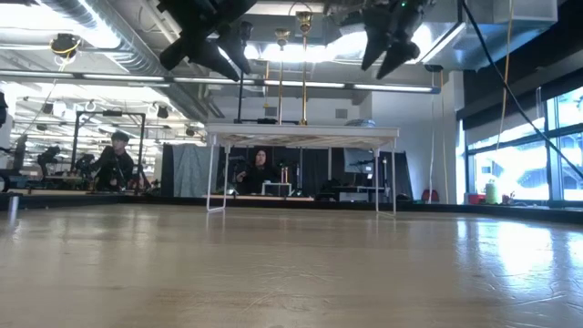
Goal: Pick & Place candle stick holders
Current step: Put the blue patterned scented candle on the shelf
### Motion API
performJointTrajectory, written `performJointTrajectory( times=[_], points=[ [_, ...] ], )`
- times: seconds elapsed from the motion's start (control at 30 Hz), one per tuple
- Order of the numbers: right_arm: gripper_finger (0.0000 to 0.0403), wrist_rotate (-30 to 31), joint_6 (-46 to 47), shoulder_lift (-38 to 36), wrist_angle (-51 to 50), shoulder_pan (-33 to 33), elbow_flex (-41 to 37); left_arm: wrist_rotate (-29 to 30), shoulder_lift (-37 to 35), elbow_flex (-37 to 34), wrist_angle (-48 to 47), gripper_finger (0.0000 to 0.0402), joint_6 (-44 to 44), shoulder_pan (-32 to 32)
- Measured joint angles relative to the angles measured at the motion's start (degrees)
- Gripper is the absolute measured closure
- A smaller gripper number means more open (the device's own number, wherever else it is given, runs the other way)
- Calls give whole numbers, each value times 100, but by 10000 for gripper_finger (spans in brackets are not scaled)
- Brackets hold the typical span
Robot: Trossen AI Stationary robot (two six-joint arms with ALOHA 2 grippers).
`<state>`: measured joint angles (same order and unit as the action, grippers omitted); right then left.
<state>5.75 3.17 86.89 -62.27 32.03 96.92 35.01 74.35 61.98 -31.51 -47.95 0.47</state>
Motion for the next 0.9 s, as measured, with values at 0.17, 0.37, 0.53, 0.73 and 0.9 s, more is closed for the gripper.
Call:
performJointTrajectory(
  times=[0.17, 0.37, 0.53, 0.73, 0.9],
  points=[
    [57, 694, 245, -30, -916, 7, 0, 395, 0, 0, 1, 288, 54, -149],
    [86, 21, 674, 20, -1583, 177, -52, 496, -48, 2, 12, 288, 207, -186],
    [196, -89, 737, 44, -1527, 203, -70, 684, -44, 2, 28, 288, 322, -159],
    [385, -643, 604, 291, -1503, 318, -70, 739, -44, 2, 12, 288, 321, -141],
    [399, -1073, 924, 807, -1597, 450, -70, 775, -44, 2, 49, 288, 318, -138]
  ],
)
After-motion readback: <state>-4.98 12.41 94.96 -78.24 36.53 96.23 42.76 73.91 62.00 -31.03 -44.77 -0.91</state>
